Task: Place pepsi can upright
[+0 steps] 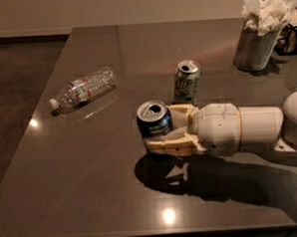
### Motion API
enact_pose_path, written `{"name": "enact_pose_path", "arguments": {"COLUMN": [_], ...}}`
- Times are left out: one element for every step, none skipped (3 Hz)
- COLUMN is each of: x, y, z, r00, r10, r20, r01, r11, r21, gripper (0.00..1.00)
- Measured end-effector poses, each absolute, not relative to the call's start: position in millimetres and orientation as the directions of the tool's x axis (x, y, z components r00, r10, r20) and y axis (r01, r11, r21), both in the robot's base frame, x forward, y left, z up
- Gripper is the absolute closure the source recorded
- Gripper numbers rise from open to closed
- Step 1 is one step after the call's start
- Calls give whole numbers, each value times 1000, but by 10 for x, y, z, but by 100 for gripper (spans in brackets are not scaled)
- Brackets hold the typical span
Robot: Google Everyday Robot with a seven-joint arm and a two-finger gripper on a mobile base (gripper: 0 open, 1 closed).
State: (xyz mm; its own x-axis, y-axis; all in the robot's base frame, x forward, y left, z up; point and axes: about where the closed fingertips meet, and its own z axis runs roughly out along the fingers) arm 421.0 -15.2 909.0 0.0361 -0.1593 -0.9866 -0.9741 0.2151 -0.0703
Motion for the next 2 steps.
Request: {"name": "enact_pose_path", "arguments": {"x": [4202, 4208], "y": [-156, -138], "z": [8997, 8934], "r00": [37, 21], "r10": [-136, -101], "r20": [-990, -995], "r01": [-975, -978], "r11": [211, 203], "r21": [-66, -42], "gripper": [84, 61]}}
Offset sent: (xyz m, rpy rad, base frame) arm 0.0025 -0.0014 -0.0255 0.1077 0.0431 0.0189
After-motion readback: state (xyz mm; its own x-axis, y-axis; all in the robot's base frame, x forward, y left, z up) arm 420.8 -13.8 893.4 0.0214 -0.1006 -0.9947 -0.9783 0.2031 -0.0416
